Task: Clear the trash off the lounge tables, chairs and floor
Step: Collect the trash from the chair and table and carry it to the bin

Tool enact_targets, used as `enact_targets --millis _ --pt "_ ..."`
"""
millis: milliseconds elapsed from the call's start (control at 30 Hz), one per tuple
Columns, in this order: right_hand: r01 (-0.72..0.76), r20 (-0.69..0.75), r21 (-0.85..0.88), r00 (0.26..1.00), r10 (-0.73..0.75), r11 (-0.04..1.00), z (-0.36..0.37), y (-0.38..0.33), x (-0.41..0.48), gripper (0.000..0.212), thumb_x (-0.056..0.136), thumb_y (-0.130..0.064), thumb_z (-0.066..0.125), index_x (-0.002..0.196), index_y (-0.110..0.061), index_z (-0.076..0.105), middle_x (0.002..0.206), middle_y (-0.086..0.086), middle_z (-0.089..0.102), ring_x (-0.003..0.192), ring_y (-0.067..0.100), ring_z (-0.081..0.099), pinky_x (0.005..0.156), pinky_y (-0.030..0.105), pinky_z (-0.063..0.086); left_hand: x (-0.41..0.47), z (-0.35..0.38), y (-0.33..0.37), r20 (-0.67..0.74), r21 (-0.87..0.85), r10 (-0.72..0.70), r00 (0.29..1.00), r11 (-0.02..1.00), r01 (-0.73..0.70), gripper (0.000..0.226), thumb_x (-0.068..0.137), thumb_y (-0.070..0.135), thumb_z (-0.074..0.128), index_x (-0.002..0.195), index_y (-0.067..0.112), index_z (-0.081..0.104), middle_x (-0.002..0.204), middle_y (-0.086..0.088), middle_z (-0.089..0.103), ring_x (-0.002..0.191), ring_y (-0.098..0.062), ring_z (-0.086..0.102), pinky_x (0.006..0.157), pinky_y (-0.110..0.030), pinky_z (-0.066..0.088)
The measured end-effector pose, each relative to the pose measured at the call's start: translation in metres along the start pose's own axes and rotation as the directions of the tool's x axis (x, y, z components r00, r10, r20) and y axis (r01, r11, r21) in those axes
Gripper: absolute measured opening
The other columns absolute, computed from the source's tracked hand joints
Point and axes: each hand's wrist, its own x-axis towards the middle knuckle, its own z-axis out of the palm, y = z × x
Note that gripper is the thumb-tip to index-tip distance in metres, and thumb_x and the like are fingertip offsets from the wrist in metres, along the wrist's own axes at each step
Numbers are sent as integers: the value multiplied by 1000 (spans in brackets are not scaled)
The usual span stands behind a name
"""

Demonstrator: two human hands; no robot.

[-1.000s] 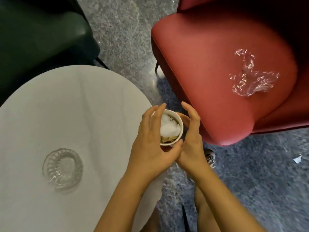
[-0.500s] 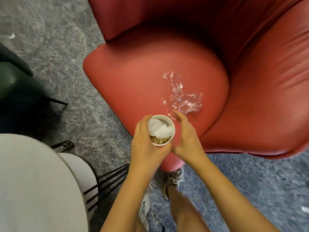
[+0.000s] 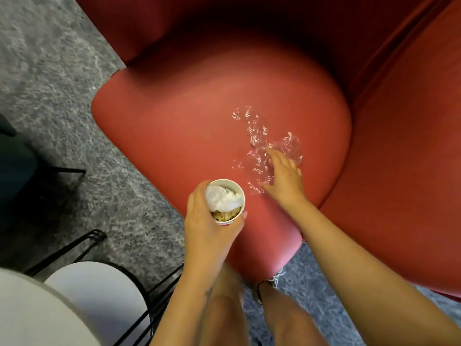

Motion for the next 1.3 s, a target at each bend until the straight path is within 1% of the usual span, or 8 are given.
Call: enact_targets --millis 233,467,667,867,967,1100,1200,1300 --pt "44 116 -173 993 -24 984 11 -13 51 110 60 -4 82 146 -30 19 138 12 27 115 32 45 96 39 40 35 -6 -24 23 17 -10 1000 1000 9 61 58 34 79 112 21 53 105 6 57 93 -3 50 74 0 33" --pt "45 166 -182 986 -15 982 14 -27 43 27 79 3 57 105 -5 58 102 18 59 94 34 59 74 35 44 35 -26 -27 -19 -28 -49 999 998 48 65 58 35 78 116 20 52 109 4 55 91 4 45 74 4 31" --pt "272 288 -96 928 -235 958 15 -69 -3 22 80 1 61 102 3 62 124 20 48 114 32 50 86 26 35 -3 -54 -26 -197 -75 -110 974 992 97 65 59 33 81 116 20 52 109 5 55 92 2 46 75 3 31" --pt "495 304 97 811 -500 863 13 -146 -88 34 73 7 54 104 -6 54 78 9 53 65 25 47 64 34 40 -81 -105 -34 -488 -176 -252 836 966 189 62 60 34 81 111 32 46 98 22 45 85 11 41 74 8 27" --pt "609 249 202 726 -641 767 18 -190 -132 34 69 14 51 95 -2 66 82 16 61 70 28 57 68 26 39 -121 -137 -50 -605 -201 -315 731 949 242 67 58 31 81 116 19 51 104 14 47 97 -3 45 74 8 25" --pt "607 247 355 673 -697 712 34 -246 -190 10 70 -10 54 76 -7 61 86 7 53 78 9 50 73 3 33 -172 -174 -85 -695 -217 -383 609 919 329 72 59 26 83 122 11 51 117 -4 54 105 -11 44 79 -4 26" --pt "612 216 493 603 -768 619 51 -278 -227 15 72 -8 58 86 -14 60 95 0 48 88 -5 50 82 6 37 -204 -193 -119 -721 -256 -437 538 889 379 74 60 23 84 124 10 49 122 -10 54 106 -10 41 79 -4 25" --pt "670 160 513 539 -827 536 74 -303 -258 9 82 -6 60 89 -9 65 93 2 56 87 4 56 79 14 44 -230 -204 -154 -712 -304 -483 510 867 396 76 59 23 85 124 10 48 121 -9 53 104 -8 41 77 6 24"
